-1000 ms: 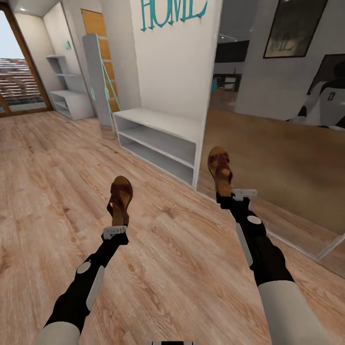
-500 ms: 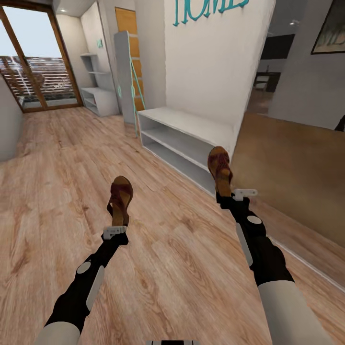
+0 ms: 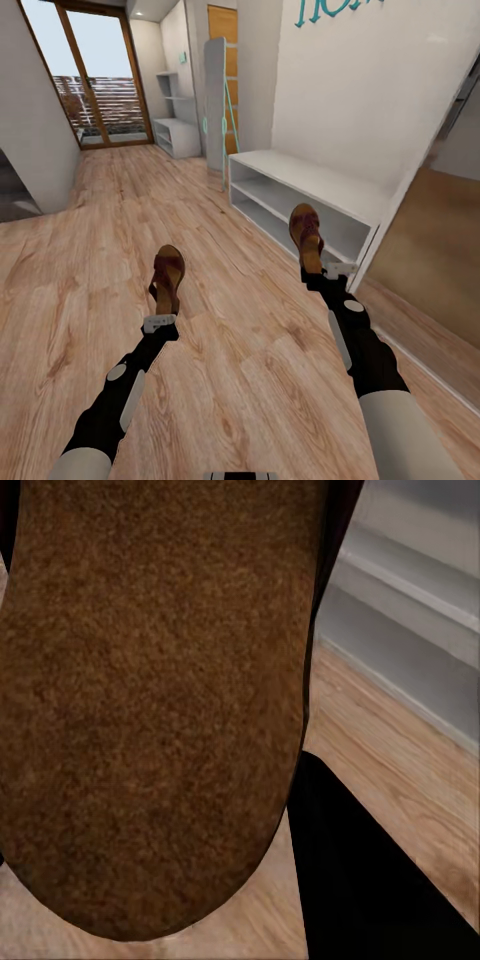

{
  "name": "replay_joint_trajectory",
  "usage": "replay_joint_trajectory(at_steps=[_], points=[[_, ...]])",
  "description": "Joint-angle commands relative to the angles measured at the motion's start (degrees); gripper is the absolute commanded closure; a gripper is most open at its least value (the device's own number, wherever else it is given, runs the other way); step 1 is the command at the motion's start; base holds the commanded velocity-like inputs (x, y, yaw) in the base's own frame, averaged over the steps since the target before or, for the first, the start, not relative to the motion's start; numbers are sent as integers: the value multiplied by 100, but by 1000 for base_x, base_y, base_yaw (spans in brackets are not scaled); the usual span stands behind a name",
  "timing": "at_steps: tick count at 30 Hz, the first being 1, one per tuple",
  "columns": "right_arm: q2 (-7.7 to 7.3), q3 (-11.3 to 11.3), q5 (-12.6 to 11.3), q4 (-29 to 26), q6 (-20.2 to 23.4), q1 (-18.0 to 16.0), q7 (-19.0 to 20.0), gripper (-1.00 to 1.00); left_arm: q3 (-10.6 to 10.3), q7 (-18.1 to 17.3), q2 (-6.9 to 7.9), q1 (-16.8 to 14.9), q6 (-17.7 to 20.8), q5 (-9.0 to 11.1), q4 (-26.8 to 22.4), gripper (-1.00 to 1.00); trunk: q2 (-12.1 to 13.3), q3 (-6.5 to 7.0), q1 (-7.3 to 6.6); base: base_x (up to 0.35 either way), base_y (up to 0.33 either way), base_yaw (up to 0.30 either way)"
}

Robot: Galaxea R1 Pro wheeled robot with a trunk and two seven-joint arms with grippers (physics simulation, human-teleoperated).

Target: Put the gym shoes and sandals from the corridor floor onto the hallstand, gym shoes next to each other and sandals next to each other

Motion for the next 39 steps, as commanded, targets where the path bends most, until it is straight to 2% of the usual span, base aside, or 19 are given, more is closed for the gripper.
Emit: replay_joint_trajectory(at_steps=[1, 9, 39], points=[[3, -6, 4, -12, 37, -1, -6, 100, 21, -65, -7, -6, 8, 50, 6, 100, -2, -8, 2, 345, 102, 294], [3, -6, 4, -12, 37, -1, -3, 100, 21, -65, -7, -6, 164, 49, 0, 100, -2, -37, 2, 345, 101, 294], [3, -6, -3, -13, 37, -1, -4, 100, 12, -65, -16, -6, 170, 49, 1, 100, -2, -145, 2, 345, 89, 294]])
